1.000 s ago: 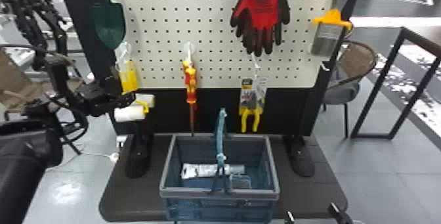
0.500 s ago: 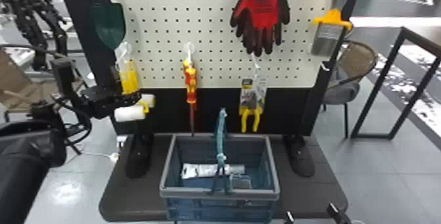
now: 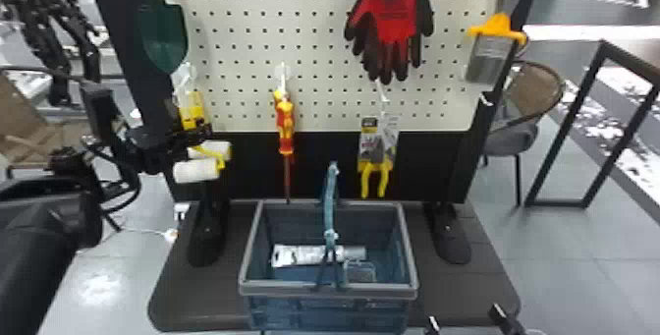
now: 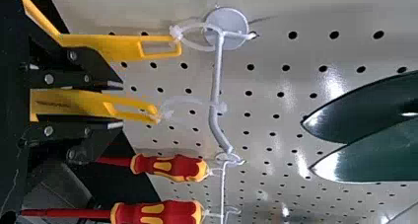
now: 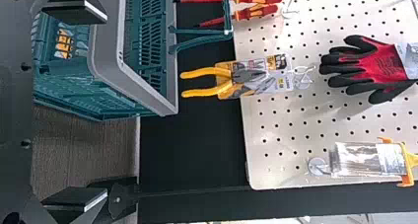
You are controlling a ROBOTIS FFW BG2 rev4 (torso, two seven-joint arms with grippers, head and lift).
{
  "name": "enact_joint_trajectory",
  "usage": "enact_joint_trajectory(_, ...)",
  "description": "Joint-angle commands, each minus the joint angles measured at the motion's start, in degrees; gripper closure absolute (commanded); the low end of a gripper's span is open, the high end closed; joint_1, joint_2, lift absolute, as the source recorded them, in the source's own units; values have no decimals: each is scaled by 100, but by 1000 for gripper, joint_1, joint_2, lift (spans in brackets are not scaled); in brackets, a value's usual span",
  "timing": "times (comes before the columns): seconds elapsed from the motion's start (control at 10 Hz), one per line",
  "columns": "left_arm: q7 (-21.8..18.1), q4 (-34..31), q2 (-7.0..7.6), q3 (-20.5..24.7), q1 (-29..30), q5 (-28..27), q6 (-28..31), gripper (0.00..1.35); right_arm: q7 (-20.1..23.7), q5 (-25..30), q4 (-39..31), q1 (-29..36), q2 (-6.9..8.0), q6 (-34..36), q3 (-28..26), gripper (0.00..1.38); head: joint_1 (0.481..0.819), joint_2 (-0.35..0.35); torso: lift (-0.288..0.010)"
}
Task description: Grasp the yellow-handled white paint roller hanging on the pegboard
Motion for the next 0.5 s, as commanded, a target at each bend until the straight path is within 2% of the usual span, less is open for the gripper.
enact_joint_trajectory(0.0, 10, -7, -17, 10, 42, 83, -94, 1217, 0, -1, 8, 2, 0, 0, 0, 68, 549, 0, -100)
enact_joint_trajectory(0.4, 28, -7, -17, -34, 51, 83, -94, 1217, 9, -1, 8, 2, 0, 0, 0, 68, 549, 0, -100)
